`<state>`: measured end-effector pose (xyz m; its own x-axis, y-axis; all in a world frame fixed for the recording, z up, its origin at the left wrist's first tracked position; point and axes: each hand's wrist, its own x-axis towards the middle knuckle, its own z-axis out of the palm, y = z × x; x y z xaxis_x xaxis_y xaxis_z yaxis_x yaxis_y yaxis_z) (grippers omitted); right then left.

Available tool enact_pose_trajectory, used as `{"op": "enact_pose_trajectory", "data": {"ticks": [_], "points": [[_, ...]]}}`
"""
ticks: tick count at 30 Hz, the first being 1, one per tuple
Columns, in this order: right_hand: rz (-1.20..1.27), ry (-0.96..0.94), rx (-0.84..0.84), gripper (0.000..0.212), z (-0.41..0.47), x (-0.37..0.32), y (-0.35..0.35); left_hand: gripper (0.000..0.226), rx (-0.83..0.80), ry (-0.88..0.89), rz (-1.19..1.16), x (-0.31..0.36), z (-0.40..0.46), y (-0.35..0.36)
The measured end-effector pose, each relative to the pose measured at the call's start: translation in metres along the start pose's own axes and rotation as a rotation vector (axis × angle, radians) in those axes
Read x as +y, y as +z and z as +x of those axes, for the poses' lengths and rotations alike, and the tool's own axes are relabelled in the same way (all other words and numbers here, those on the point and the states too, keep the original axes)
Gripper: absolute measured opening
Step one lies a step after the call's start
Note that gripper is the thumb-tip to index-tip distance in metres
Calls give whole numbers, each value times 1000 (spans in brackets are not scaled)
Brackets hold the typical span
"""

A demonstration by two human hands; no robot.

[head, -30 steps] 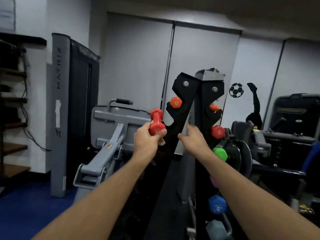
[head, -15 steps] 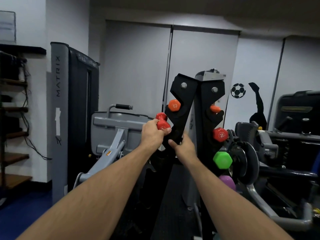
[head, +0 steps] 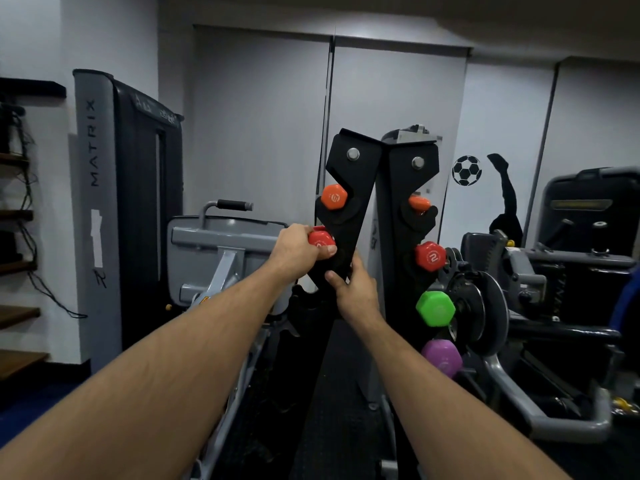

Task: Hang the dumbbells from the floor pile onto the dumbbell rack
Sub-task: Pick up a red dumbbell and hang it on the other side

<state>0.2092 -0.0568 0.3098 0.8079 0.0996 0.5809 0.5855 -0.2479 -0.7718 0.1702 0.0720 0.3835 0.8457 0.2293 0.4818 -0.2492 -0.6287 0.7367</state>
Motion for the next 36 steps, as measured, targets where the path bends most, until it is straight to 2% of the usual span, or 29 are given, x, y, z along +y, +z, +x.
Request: {"op": "enact_pose_trajectory", "data": {"ticks": [14,20,30,36], "points": [[18,27,-15,66,-3,-1,-2,55,-105,-17,-42,-4,3,-6],[15,18,-24,68,-3,0,-4,39,-89,28,-86,-9,2,-4],[-4,21,-37,68,-5,2,-3,41,-85,53,-4,-10,0,0],[-22,28,-53,69,-3,3,-3,60,-141,33,22,-14,1,-2]]}}
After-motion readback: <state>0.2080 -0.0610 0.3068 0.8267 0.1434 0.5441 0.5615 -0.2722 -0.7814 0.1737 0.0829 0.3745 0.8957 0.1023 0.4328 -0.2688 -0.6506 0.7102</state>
